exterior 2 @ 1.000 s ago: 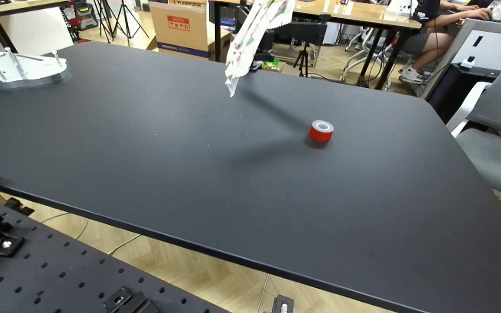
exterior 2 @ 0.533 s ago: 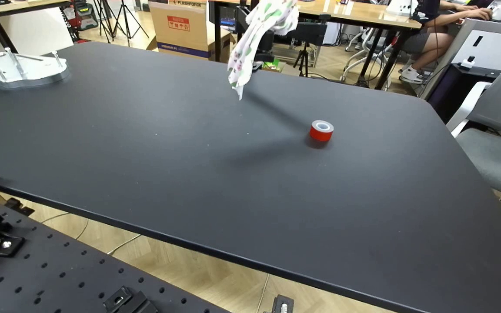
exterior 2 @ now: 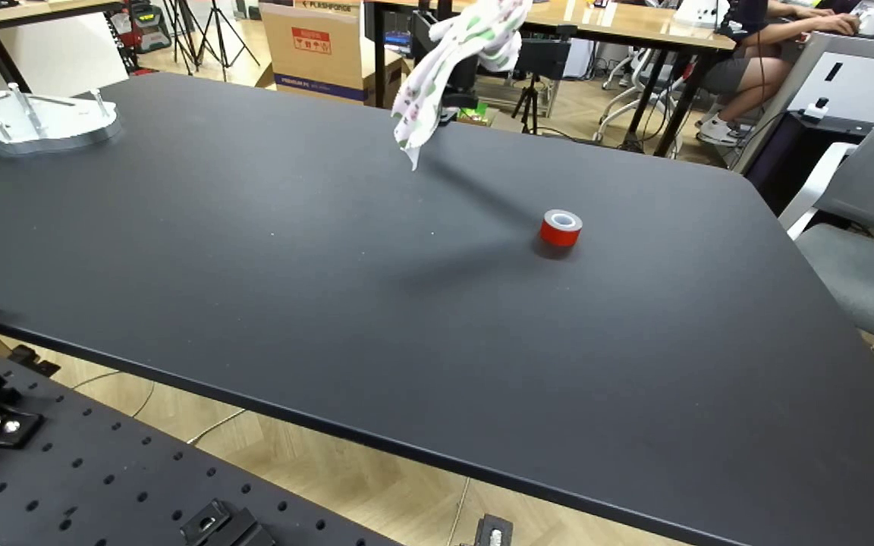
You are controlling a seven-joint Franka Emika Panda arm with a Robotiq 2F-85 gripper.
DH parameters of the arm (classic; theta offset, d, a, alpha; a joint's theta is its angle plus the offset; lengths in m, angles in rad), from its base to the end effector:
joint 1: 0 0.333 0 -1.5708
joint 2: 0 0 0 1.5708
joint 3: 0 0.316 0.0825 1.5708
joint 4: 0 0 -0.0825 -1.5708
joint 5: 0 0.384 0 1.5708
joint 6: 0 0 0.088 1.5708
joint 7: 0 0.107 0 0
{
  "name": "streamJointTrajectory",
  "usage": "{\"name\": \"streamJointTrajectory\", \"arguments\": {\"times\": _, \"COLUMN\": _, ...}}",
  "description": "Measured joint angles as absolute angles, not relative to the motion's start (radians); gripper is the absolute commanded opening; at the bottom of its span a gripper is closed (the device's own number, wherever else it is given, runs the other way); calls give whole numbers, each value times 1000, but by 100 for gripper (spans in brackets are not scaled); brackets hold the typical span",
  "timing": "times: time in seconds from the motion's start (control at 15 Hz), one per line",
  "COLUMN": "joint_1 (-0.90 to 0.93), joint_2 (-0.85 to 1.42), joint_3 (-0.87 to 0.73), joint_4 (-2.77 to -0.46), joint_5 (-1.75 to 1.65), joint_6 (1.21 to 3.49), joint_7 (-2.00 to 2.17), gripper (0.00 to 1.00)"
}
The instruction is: Hang the cloth
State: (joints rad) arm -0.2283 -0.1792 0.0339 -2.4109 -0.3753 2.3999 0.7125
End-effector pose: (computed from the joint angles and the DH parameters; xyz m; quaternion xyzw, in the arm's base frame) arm 0.4740 -0.0960 0.3977 0.9351 -0.3150 0.1152 0.1144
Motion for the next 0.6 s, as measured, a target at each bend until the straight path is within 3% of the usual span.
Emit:
{"name": "streamJointTrajectory", "arguments": {"times": 0.33, "joint_1": -228, "joint_2": -155, "joint_3": 17, "joint_4": -2411, "joint_5": -375, "joint_6": 2426, "joint_7": 790, "gripper": 1}}
{"name": "streamJointTrajectory", "arguments": {"times": 0.4, "joint_1": -228, "joint_2": -152, "joint_3": 16, "joint_4": -2411, "joint_5": -375, "joint_6": 2431, "joint_7": 805, "gripper": 27}}
{"name": "streamJointTrajectory", "arguments": {"times": 0.47, "joint_1": -228, "joint_2": -149, "joint_3": 16, "joint_4": -2411, "joint_5": -375, "joint_6": 2436, "joint_7": 818, "gripper": 29}}
{"name": "streamJointTrajectory", "arguments": {"times": 0.6, "joint_1": -225, "joint_2": -143, "joint_3": 16, "joint_4": -2411, "joint_5": -373, "joint_6": 2440, "joint_7": 837, "gripper": 42}}
